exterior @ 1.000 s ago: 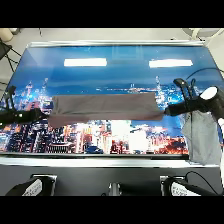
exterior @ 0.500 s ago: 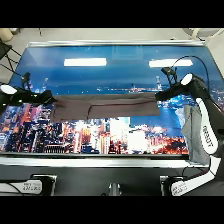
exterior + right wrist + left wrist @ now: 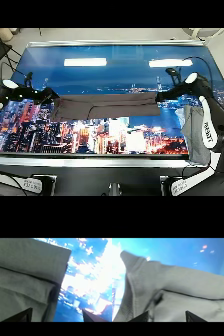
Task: Fold the shirts.
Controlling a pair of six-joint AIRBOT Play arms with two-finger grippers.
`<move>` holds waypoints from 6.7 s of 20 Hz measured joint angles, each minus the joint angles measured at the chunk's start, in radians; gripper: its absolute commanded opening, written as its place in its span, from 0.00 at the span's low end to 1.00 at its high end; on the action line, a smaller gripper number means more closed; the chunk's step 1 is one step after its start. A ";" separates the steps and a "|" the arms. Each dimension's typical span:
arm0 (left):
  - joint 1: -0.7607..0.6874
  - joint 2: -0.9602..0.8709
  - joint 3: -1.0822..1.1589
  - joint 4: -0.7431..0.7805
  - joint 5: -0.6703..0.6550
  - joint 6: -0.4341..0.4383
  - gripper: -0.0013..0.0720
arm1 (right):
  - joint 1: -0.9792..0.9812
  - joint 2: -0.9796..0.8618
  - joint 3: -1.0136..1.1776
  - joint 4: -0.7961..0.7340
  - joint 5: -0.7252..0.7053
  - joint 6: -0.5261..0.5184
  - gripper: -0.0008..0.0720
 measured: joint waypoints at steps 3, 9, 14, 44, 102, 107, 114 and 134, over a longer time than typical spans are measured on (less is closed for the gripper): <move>-0.027 0.050 0.048 -0.023 -0.037 0.000 0.76 | -0.056 -0.038 0.005 0.117 0.028 0.005 0.93; -0.163 0.144 0.073 -0.043 -0.049 0.033 0.76 | -0.044 -0.134 0.008 0.279 0.070 0.038 0.61; -0.261 0.147 0.074 -0.044 -0.011 0.040 0.51 | -0.003 -0.155 0.007 0.293 0.054 0.046 0.06; -0.482 0.100 0.082 -0.285 0.361 0.151 0.05 | 0.281 0.347 0.008 0.479 0.012 0.199 0.06; 0.005 0.525 0.051 -0.047 0.040 0.163 0.06 | -0.183 0.256 -0.019 0.416 0.227 0.176 0.06; 0.005 0.525 0.051 -0.047 0.025 0.163 0.06 | -0.454 0.360 -0.014 0.367 0.286 0.207 0.05; 0.005 0.525 0.051 -0.047 -0.006 0.163 0.06 | -0.665 0.401 0.026 0.359 0.332 0.221 0.06; 0.005 0.525 0.051 -0.050 -0.014 0.189 0.06 | -0.782 0.584 -0.367 -0.381 0.545 0.242 0.06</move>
